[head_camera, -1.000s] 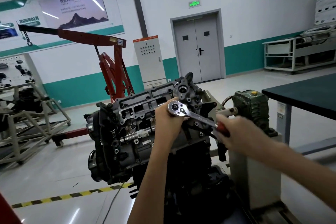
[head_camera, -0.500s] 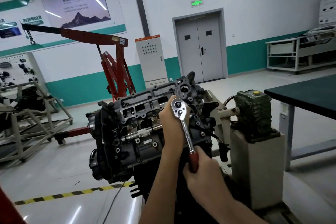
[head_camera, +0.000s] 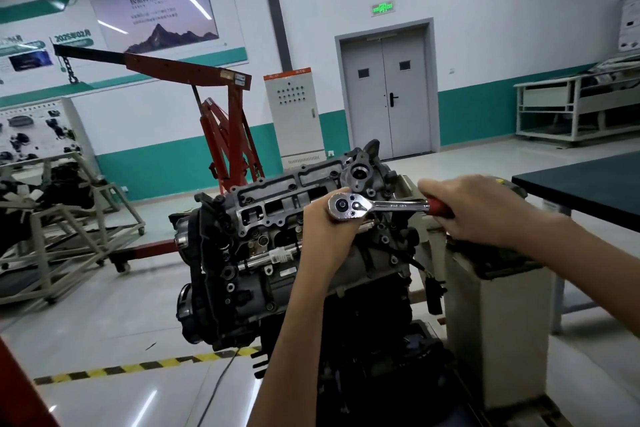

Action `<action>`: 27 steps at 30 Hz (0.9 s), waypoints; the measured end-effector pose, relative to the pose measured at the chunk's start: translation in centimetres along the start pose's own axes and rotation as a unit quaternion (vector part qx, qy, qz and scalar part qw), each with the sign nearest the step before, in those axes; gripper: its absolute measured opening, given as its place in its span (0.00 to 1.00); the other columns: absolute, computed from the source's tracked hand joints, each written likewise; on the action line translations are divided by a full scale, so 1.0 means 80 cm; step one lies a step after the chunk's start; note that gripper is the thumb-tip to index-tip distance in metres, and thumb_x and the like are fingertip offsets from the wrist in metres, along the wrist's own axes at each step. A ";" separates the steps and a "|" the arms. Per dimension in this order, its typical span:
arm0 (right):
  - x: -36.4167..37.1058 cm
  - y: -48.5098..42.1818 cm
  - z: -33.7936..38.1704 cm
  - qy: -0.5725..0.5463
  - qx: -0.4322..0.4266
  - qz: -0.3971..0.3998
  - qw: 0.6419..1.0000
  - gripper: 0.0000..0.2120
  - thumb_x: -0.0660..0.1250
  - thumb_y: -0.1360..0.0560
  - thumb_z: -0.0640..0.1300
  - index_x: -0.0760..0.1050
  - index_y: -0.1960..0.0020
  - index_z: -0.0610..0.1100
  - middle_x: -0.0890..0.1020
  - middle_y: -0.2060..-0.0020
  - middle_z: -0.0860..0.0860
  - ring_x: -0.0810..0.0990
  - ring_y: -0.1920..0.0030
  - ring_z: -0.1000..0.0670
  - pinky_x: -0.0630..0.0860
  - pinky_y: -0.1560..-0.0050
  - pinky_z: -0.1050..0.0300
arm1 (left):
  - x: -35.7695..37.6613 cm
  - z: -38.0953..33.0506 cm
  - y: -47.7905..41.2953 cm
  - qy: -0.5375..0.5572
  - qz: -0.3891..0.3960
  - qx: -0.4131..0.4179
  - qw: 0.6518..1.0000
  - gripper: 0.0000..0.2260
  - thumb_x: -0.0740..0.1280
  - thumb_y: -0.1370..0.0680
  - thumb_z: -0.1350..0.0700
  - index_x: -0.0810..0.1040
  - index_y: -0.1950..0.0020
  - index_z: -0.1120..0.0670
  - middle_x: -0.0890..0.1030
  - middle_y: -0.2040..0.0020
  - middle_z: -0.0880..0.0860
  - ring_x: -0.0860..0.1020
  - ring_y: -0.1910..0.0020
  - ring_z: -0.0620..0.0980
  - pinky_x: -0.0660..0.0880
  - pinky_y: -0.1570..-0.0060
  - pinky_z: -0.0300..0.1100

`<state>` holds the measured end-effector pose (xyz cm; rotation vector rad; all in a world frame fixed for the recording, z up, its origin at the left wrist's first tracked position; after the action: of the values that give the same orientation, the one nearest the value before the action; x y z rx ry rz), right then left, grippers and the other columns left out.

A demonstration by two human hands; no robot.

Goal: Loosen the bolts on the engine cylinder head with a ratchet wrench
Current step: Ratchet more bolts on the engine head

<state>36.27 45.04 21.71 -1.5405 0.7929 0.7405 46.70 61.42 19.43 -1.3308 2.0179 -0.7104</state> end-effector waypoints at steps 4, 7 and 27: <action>0.039 0.037 0.025 -0.102 0.083 0.022 0.991 0.07 0.64 0.27 0.40 0.68 0.51 0.49 0.71 0.71 0.56 0.73 0.72 0.60 0.71 0.74 0.67 | 0.001 0.000 0.007 -0.003 -0.028 0.032 0.999 0.19 0.67 0.28 0.68 0.66 0.69 0.49 0.69 0.74 0.43 0.63 0.72 0.40 0.62 0.70 0.37; 0.073 0.076 0.085 -0.262 0.166 -0.020 0.951 0.14 0.66 0.29 0.38 0.63 0.58 0.54 0.72 0.72 0.53 0.72 0.75 0.58 0.69 0.74 0.70 | 0.008 -0.002 0.011 -0.002 -0.046 0.046 0.998 0.18 0.66 0.29 0.69 0.66 0.67 0.49 0.70 0.72 0.42 0.65 0.72 0.40 0.63 0.70 0.34; 0.031 0.028 0.019 -0.073 0.061 -0.004 0.995 0.06 0.63 0.27 0.40 0.68 0.51 0.46 0.75 0.69 0.53 0.74 0.70 0.57 0.69 0.70 0.67 | -0.002 0.001 0.007 -0.004 -0.013 0.039 0.999 0.20 0.66 0.27 0.69 0.65 0.69 0.48 0.68 0.74 0.42 0.63 0.72 0.40 0.61 0.70 0.34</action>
<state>35.82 46.18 18.24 -1.3633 0.7098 0.7737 46.51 61.77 19.03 -1.3143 1.9503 -0.7853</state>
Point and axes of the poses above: each hand's wrist, its own y-axis away from the middle knuckle, its own x-axis out of the palm, z = x × y, the point moved 4 cm from there along -y, towards the middle knuckle
